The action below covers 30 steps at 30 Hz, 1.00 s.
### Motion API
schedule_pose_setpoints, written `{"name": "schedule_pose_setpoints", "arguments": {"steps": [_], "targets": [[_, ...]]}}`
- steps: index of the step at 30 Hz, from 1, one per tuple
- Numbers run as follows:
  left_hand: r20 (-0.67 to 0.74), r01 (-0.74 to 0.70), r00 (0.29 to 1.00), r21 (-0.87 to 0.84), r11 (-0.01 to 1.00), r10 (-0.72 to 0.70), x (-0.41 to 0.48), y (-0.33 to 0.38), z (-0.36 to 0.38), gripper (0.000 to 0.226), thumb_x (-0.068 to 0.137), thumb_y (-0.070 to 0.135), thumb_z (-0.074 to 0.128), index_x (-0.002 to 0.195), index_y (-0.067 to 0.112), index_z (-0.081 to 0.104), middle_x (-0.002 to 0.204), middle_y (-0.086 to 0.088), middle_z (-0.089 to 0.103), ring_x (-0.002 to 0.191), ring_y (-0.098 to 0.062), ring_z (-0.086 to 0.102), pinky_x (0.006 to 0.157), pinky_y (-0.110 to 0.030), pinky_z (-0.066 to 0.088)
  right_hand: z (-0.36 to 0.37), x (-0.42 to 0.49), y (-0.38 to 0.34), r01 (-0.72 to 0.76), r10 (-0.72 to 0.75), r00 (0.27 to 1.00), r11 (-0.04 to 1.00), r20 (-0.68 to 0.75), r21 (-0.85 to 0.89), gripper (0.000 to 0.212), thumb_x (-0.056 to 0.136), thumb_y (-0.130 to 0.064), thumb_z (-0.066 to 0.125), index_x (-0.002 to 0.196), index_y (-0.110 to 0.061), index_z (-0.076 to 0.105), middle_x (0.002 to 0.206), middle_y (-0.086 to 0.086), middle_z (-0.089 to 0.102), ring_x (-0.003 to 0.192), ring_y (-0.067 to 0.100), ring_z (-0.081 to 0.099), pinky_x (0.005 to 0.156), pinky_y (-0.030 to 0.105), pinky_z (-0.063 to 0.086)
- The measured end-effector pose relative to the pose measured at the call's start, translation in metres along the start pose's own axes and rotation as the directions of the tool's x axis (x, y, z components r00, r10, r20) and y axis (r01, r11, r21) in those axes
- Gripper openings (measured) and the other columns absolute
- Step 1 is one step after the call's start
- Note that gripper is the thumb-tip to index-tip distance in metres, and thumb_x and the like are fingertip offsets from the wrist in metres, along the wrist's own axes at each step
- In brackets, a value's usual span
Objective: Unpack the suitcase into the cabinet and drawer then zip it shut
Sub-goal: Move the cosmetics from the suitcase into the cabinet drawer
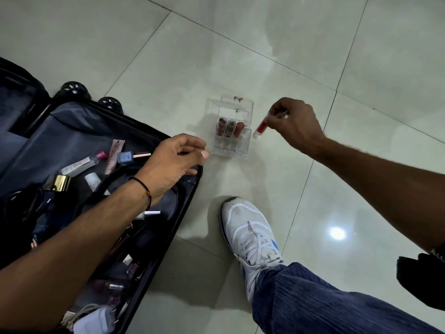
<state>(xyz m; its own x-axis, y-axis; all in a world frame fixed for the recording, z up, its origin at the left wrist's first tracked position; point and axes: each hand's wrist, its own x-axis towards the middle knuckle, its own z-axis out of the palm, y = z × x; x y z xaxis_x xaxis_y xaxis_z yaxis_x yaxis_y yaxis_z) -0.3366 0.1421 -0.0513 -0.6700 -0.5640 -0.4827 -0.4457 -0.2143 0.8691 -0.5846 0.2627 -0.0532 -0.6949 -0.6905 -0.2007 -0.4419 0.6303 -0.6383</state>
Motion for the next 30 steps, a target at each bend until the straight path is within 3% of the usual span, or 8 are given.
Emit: {"name": "schedule_pose_setpoints", "arguments": {"steps": [4,9,13,18,22,25,27,30], "targets": [[-0.003,0.008,1.0,0.014,1.0,-0.008,0.0,0.001,0.002,0.02,0.092,0.014,0.065,0.111,0.009,0.065,0.1,-0.01,0.068,0.09,-0.016,0.066,0.076,-0.026,0.054,0.011,0.002,0.004,0.068,-0.068,0.997,0.998,-0.019,-0.016,0.014,0.082,-0.024,0.068,0.091,-0.013,0.068,0.08,-0.002,0.066,0.075,0.014,0.059,0.054,0.016,0.038],[-0.009,0.012,1.0,0.024,1.0,-0.012,0.0,0.001,0.002,0.02,0.093,0.013,0.064,0.112,0.007,0.065,0.102,-0.015,0.069,0.088,-0.016,0.066,0.077,-0.026,0.054,0.02,0.008,-0.001,0.147,-0.148,0.989,0.989,-0.02,-0.036,0.012,0.083,-0.026,0.067,0.09,-0.016,0.066,0.08,-0.003,0.067,0.073,0.01,0.057,0.058,0.014,0.041],[-0.009,0.014,1.0,0.028,1.0,-0.014,0.0,0.001,0.003,0.021,0.093,0.015,0.064,0.113,0.008,0.065,0.109,-0.019,0.068,0.088,-0.015,0.067,0.079,-0.028,0.054,0.027,0.009,0.003,0.194,-0.178,0.977,0.97,0.114,-0.146,0.018,0.084,-0.033,0.064,0.096,-0.02,0.065,0.087,-0.001,0.07,0.08,0.021,0.063,0.073,0.039,0.054],[-0.009,0.019,1.0,0.029,0.999,-0.018,0.001,0.001,0.003,0.02,0.093,0.015,0.064,0.112,0.009,0.065,0.111,-0.02,0.067,0.085,-0.013,0.067,0.078,-0.025,0.054,0.036,0.007,0.008,0.196,-0.149,0.968,0.952,0.203,-0.235,0.016,0.093,-0.031,0.061,0.104,-0.02,0.062,0.092,0.002,0.071,0.079,0.027,0.061,0.073,0.041,0.053],[-0.009,0.021,1.0,0.035,0.999,-0.02,0.002,0.001,0.004,0.02,0.093,0.015,0.064,0.112,0.008,0.065,0.112,-0.021,0.067,0.085,-0.013,0.067,0.077,-0.025,0.054,0.031,0.007,0.008,0.169,-0.112,0.959,0.964,0.261,-0.207,0.037,0.091,-0.038,0.066,0.122,-0.021,0.056,0.097,-0.001,0.07,0.074,0.019,0.061,0.068,0.033,0.047],[-0.01,0.021,1.0,0.037,0.999,-0.021,0.0,0.003,0.004,0.021,0.093,0.016,0.064,0.112,0.008,0.066,0.112,-0.019,0.067,0.086,-0.014,0.068,0.08,-0.028,0.055,0.02,0.002,0.003,-0.003,0.002,0.995,1.0,0.104,0.008,0.032,0.084,-0.041,0.065,0.103,-0.016,0.059,0.074,-0.001,0.063,0.061,0.014,0.054,0.054,0.028,0.04],[-0.011,0.024,1.0,0.04,0.999,-0.023,0.0,0.003,0.004,0.02,0.093,0.016,0.064,0.112,0.009,0.066,0.112,-0.018,0.068,0.087,-0.015,0.068,0.082,-0.03,0.055,0.012,0.0,-0.002,-0.234,0.237,0.971,0.893,0.039,0.384,0.024,0.083,-0.035,0.054,0.087,-0.012,0.053,0.062,0.001,0.049,0.048,0.016,0.039,0.049,0.023,0.031],[-0.019,0.028,0.999,0.043,0.999,-0.027,0.001,0.003,0.004,0.019,0.093,0.016,0.064,0.111,0.009,0.066,0.112,-0.019,0.068,0.086,-0.015,0.068,0.082,-0.03,0.054,0.004,0.003,-0.012,-0.471,0.484,0.837,0.396,0.256,0.788,0.01,0.084,-0.021,0.042,0.081,-0.012,0.044,0.06,0.003,0.039,0.046,0.019,0.034,0.053,0.026,0.037]]}}
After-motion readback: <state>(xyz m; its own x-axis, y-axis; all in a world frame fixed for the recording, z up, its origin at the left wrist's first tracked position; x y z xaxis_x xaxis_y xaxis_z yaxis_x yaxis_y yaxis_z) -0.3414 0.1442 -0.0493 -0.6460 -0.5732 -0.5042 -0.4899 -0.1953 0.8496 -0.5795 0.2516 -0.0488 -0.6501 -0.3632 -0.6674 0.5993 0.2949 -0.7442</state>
